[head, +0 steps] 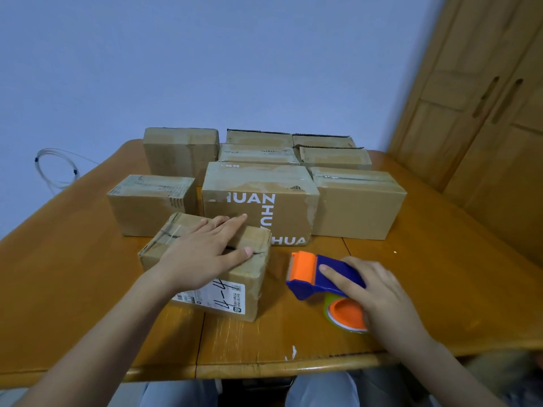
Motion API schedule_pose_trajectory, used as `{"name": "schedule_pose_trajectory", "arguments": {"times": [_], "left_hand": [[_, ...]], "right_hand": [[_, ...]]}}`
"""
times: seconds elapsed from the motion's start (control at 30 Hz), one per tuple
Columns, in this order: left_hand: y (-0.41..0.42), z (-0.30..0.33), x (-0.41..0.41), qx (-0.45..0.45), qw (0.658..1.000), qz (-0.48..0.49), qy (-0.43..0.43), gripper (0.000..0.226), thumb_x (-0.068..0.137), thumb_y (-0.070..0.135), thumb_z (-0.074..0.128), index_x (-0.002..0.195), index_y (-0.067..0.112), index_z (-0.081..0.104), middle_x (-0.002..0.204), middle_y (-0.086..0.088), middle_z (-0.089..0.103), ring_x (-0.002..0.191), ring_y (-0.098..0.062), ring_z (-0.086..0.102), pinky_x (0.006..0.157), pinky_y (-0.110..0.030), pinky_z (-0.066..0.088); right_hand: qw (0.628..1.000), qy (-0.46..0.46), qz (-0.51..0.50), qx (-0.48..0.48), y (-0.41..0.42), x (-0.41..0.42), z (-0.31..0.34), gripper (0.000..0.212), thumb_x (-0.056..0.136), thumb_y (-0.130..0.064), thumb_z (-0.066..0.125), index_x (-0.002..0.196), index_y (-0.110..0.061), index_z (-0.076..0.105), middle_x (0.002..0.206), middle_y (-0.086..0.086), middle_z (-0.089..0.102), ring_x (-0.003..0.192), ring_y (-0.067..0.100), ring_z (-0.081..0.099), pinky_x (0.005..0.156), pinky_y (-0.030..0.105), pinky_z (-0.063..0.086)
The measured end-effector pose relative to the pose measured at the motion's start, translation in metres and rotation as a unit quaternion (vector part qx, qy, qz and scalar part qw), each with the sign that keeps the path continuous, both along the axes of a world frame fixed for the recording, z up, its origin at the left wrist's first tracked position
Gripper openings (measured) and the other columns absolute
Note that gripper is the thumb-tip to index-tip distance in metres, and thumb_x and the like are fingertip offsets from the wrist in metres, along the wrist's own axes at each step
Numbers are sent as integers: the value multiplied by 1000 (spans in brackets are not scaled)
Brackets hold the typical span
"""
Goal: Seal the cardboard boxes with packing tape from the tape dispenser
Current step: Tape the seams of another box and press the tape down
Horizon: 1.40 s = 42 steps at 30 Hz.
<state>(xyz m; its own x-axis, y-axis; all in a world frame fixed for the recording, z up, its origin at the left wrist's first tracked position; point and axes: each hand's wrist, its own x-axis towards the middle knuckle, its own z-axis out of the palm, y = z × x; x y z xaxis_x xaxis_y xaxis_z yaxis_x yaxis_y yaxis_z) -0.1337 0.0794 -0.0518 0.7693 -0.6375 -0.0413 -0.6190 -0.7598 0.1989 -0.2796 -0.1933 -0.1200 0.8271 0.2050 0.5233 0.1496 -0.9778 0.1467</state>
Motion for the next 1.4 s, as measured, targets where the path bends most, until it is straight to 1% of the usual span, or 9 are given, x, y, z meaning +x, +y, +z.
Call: {"name": "schedule_pose_trajectory", "arguments": {"times": [0.07, 0.17, 0.3, 0.4, 0.6, 0.8, 1.07, 1.27, 1.4], "left_hand": [[-1, 3, -2, 3, 1000, 2, -1, 87, 74, 79, 2, 151, 38, -1, 160, 6, 12, 146, -11, 12, 115, -28, 13], [-2, 8, -5, -23, 1000, 1, 17, 68, 93, 65, 22, 152, 37, 3, 161, 6, 12, 146, -10, 8, 116, -28, 9], [-1, 13, 0, -11, 999, -47, 17, 99, 67, 87, 6, 152, 37, 3, 160, 9, 11, 147, -8, 2, 117, -33, -1], [-13, 12, 4, 19, 996, -92, -4, 105, 61, 87, 6, 152, 36, -1, 160, 12, 6, 147, -7, -3, 116, -39, -8], [-35, 4, -2, -35, 996, -79, -5, 92, 70, 58, 36, 153, 29, 11, 155, 8, 28, 142, -10, 19, 119, -38, 4], [-41, 3, -3, -69, 995, -74, -26, 104, 54, 66, 21, 150, 27, 23, 146, 6, 42, 132, -15, 33, 112, -33, 24], [-50, 3, -6, -48, 997, -48, -39, 76, 80, 50, 48, 148, 27, 24, 144, 7, 42, 131, -15, 33, 110, -33, 26], [-50, 4, -7, -72, 996, -46, -29, 84, 66, 49, 38, 146, 26, 29, 139, 6, 47, 124, -16, 38, 102, -31, 30], [-50, 6, -9, -73, 996, -39, -26, 85, 64, 49, 38, 146, 26, 29, 139, 4, 48, 124, -17, 38, 100, -31, 30]], "right_hand": [[1000, 5, 7, -22, 7, 8, 2, 107, 45, -14, 95, 138, -28, 42, 123, 8, 51, 105, 25, 46, 70, 38, 54], [998, 29, 11, -46, 16, 19, 8, 106, 45, -13, 94, 137, -31, 43, 118, 8, 61, 99, 26, 60, 69, 36, 55], [997, 42, 10, -62, 21, 26, 13, 106, 42, -12, 94, 134, -31, 47, 115, 7, 64, 94, 25, 65, 67, 33, 54], [996, 47, 6, -71, 22, 27, 15, 101, 47, -15, 94, 135, -32, 47, 116, 6, 63, 95, 24, 64, 68, 32, 54], [995, 60, 2, -84, 26, 29, 24, 94, 49, -18, 93, 132, -31, 51, 113, 8, 64, 92, 26, 64, 66, 34, 53], [994, 69, 8, -82, 28, 36, 31, 87, 57, -17, 90, 132, -32, 47, 113, 12, 64, 92, 31, 64, 66, 39, 53], [992, 85, 17, -88, 25, 36, 30, 87, 61, -19, 88, 135, -32, 44, 118, 12, 62, 96, 30, 62, 69, 39, 52], [983, 104, 41, -145, 24, 43, 54, 72, 74, -23, 81, 136, -34, 46, 117, 15, 60, 94, 33, 59, 70, 43, 49], [968, 160, 45, -190, 36, 44, 70, 65, 95, -21, 56, 148, -36, 20, 137, 18, 41, 115, 37, 44, 88, 48, 41]]}}
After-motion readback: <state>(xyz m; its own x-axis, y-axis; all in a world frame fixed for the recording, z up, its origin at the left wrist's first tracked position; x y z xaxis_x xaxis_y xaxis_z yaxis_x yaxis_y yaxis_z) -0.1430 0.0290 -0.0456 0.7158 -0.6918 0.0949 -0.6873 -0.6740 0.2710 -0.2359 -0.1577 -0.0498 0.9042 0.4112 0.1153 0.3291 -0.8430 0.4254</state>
